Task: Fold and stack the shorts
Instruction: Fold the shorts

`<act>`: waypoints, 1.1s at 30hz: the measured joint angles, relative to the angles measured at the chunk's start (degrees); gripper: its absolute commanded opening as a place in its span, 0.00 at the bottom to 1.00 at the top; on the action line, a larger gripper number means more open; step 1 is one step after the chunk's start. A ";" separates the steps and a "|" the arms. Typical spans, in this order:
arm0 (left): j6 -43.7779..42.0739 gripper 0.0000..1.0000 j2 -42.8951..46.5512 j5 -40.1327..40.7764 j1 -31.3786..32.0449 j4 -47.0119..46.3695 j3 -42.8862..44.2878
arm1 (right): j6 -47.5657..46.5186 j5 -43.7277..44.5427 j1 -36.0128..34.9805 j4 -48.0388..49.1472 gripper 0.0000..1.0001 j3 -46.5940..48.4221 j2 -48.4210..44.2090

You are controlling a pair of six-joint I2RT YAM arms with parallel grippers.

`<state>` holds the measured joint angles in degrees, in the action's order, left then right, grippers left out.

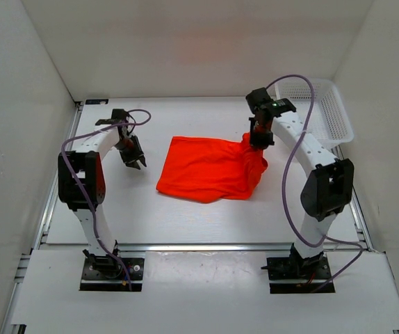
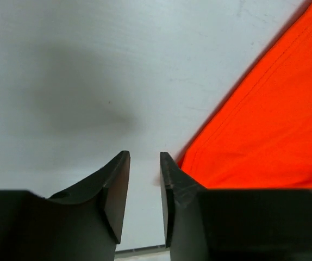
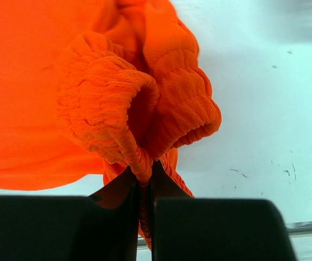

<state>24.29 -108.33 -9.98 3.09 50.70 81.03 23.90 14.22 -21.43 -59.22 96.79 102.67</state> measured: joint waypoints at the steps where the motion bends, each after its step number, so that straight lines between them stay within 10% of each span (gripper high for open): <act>1: -0.26 0.30 -0.94 -0.22 0.11 -0.35 0.68 | 0.02 0.09 -1.09 -1.14 0.01 2.16 1.38; 3: -0.24 0.10 -2.47 -0.61 0.46 -0.83 1.18 | 0.15 0.28 -3.08 -2.91 0.01 5.64 3.74; 33: 0.70 0.10 -8.39 -5.44 5.44 -4.44 0.15 | 11.30 -11.50 -15.13 -9.92 0.01 37.88 27.91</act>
<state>24.99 -116.73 -15.42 8.54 46.26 81.19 35.20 2.72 -36.56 -69.14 134.67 130.58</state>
